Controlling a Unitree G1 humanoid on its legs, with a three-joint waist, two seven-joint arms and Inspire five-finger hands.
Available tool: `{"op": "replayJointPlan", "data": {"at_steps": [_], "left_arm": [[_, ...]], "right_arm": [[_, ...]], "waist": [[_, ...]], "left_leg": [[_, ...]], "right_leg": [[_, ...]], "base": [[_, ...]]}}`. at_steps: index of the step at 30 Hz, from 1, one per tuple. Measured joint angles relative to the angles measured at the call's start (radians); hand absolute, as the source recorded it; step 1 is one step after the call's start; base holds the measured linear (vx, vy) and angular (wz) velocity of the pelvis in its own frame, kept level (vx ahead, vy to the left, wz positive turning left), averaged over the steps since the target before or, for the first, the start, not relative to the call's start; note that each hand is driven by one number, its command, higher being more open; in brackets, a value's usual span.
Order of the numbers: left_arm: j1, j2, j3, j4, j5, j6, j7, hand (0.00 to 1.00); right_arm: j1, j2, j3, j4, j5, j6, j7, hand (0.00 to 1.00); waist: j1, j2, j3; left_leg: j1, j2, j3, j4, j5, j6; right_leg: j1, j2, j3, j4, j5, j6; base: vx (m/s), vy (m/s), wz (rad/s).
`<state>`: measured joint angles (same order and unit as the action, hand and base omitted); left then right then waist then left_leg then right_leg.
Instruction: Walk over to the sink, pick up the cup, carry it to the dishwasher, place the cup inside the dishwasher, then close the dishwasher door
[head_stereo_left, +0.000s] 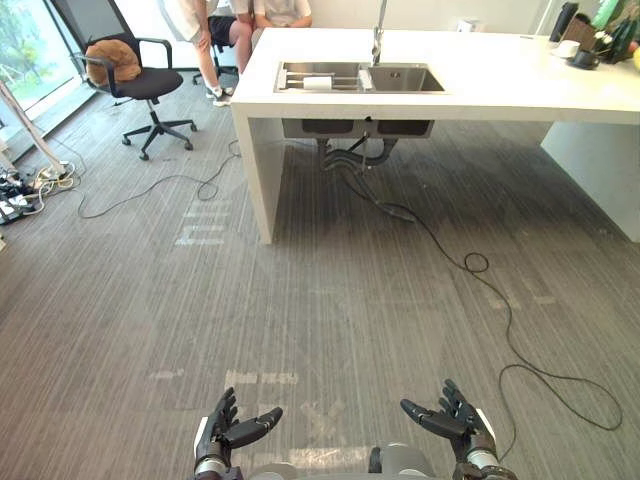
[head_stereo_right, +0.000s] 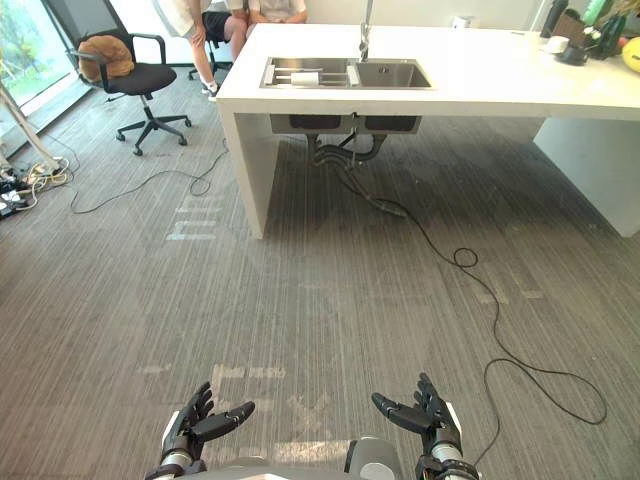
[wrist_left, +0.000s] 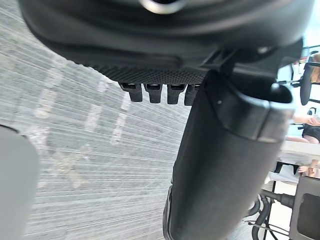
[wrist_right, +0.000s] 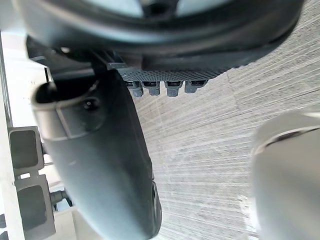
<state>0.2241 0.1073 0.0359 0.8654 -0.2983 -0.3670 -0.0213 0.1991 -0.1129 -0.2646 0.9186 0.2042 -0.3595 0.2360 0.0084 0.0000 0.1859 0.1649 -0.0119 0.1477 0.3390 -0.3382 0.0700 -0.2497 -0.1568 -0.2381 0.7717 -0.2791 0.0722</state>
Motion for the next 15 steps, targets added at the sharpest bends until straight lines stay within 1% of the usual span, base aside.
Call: {"op": "replayJointPlan", "data": {"at_steps": [1,2,3,4,5,6,7,8,9,10,11,12,13,14,15], "left_arm": [[-0.010,0.002,0.002,0.000,0.000,-0.004,0.000,1.00],[-0.010,0.007,0.007,0.001,0.003,-0.013,0.000,1.00],[-0.009,0.013,0.010,0.002,0.005,-0.016,0.000,1.00],[-0.002,0.014,0.024,0.004,0.006,-0.016,0.000,1.00],[0.004,0.007,0.031,0.005,0.006,-0.016,0.000,1.00],[0.017,-0.002,0.039,0.005,0.007,-0.016,0.001,1.00],[0.026,-0.010,0.051,0.007,0.009,-0.017,0.000,1.00],[0.026,-0.025,0.054,0.008,0.024,-0.022,0.000,1.00],[0.026,-0.038,0.053,0.011,0.037,-0.028,-0.001,1.00],[0.028,-0.048,0.054,0.014,0.051,-0.032,-0.001,1.00],[0.028,-0.058,0.053,0.021,0.067,-0.032,-0.002,1.00],[0.028,-0.059,0.053,0.025,0.072,-0.033,-0.004,1.00],[0.028,-0.057,0.053,0.028,0.074,-0.032,-0.005,1.00],[0.024,-0.045,0.052,0.021,0.068,-0.033,-0.007,1.00],[0.020,-0.046,0.052,0.010,0.067,-0.033,-0.004,1.00]], "right_arm": [[0.007,0.000,0.009,0.001,0.005,0.000,0.004,1.00],[0.011,0.003,0.016,0.003,0.011,-0.001,0.005,1.00],[0.018,0.010,0.016,0.002,0.012,-0.003,0.007,1.00],[0.042,0.020,0.014,0.000,0.018,-0.013,0.007,1.00],[0.052,0.020,0.014,0.000,0.022,-0.014,0.007,1.00],[0.063,0.021,0.015,0.001,0.021,-0.014,0.006,1.00],[0.065,0.026,0.012,0.001,0.020,-0.014,0.002,1.00],[0.059,0.028,0.007,0.000,0.020,-0.014,0.000,1.00],[0.055,0.025,0.004,0.000,0.019,-0.016,-0.002,1.00],[0.045,0.024,0.001,0.000,0.019,-0.016,-0.006,1.00],[0.039,0.023,-0.001,0.000,0.019,-0.016,-0.009,1.00],[0.031,0.023,0.000,0.004,0.019,-0.016,-0.010,1.00],[0.026,0.023,0.002,0.007,0.019,-0.016,-0.010,1.00],[0.019,0.018,0.006,0.007,0.020,-0.016,-0.011,1.00],[0.004,0.003,0.006,0.006,0.021,-0.016,-0.015,1.00]], "waist": [[0.000,0.013,0.007],[0.000,0.011,0.007],[0.001,-0.001,0.011],[0.001,-0.018,0.006],[-0.002,-0.015,0.001],[-0.007,-0.005,-0.016],[-0.007,-0.006,-0.038],[-0.014,0.008,-0.049],[-0.023,0.019,-0.061],[-0.024,0.031,-0.067],[-0.024,0.043,-0.064],[-0.021,0.052,-0.055],[-0.020,0.044,-0.048],[-0.019,0.032,-0.042],[-0.006,0.028,-0.040]], "left_leg": [[0.004,0.031,-0.020,0.010,-0.021,-0.016],[0.009,0.049,-0.035,0.016,-0.038,-0.032],[0.026,0.061,-0.048,0.017,-0.053,-0.051],[0.068,0.072,-0.071,0.013,-0.095,-0.061],[0.091,0.085,-0.075,0.005,-0.108,-0.070],[0.117,0.105,-0.078,-0.008,-0.114,-0.087],[0.109,0.116,-0.076,0.045,-0.111,-0.088],[0.035,0.147,-0.074,0.191,-0.088,-0.060],[-0.021,0.173,-0.074,0.303,-0.051,-0.065],[-0.068,0.196,-0.065,0.406,0.005,-0.073],[-0.139,0.253,-0.048,0.565,0.098,-0.078],[-0.191,0.284,-0.042,0.690,0.087,-0.077],[-0.211,0.283,-0.041,0.723,0.074,-0.078],[-0.252,0.259,-0.025,0.725,0.045,-0.085],[-0.292,0.232,0.016,0.664,0.017,-0.081]], "right_leg": [[-0.020,0.027,-0.009,-0.105,0.010,0.010],[-0.032,0.044,0.003,-0.183,0.031,0.011],[-0.031,0.050,0.022,-0.250,0.061,0.011],[-0.029,0.039,0.033,-0.267,0.115,-0.010],[-0.021,0.037,0.021,-0.246,0.127,-0.027],[-0.011,0.047,0.006,-0.229,0.143,-0.035],[-0.006,0.054,-0.010,-0.207,0.132,-0.061],[-0.004,0.061,-0.026,-0.187,0.096,-0.073],[0.010,0.072,-0.042,-0.187,0.072,-0.084],[0.029,0.084,-0.051,-0.193,0.046,-0.095],[0.085,0.116,-0.064,-0.232,0.017,-0.125],[0.164,0.146,-0.069,-0.286,0.005,-0.147],[0.207,0.150,-0.068,-0.313,0.004,-0.148],[0.291,0.152,-0.065,-0.373,0.007,-0.145],[0.345,0.148,-0.042,-0.423,0.007,-0.145]], "base": [[0.24,-0.125,0.39],[0.27,-0.147,0.43],[0.42,-0.257,0.51],[0.41,-0.248,0.46],[0.45,-0.264,0.44],[0.47,-0.205,0.27],[0.59,-0.272,0.29],[0.60,-0.285,0.28],[0.55,-0.288,0.26],[0.55,-0.263,0.27],[0.69,-0.283,0.19],[0.57,-0.209,0.10],[0.54,-0.172,0.01],[0.50,-0.132,-0.22],[0.47,-0.112,-0.36]]}}
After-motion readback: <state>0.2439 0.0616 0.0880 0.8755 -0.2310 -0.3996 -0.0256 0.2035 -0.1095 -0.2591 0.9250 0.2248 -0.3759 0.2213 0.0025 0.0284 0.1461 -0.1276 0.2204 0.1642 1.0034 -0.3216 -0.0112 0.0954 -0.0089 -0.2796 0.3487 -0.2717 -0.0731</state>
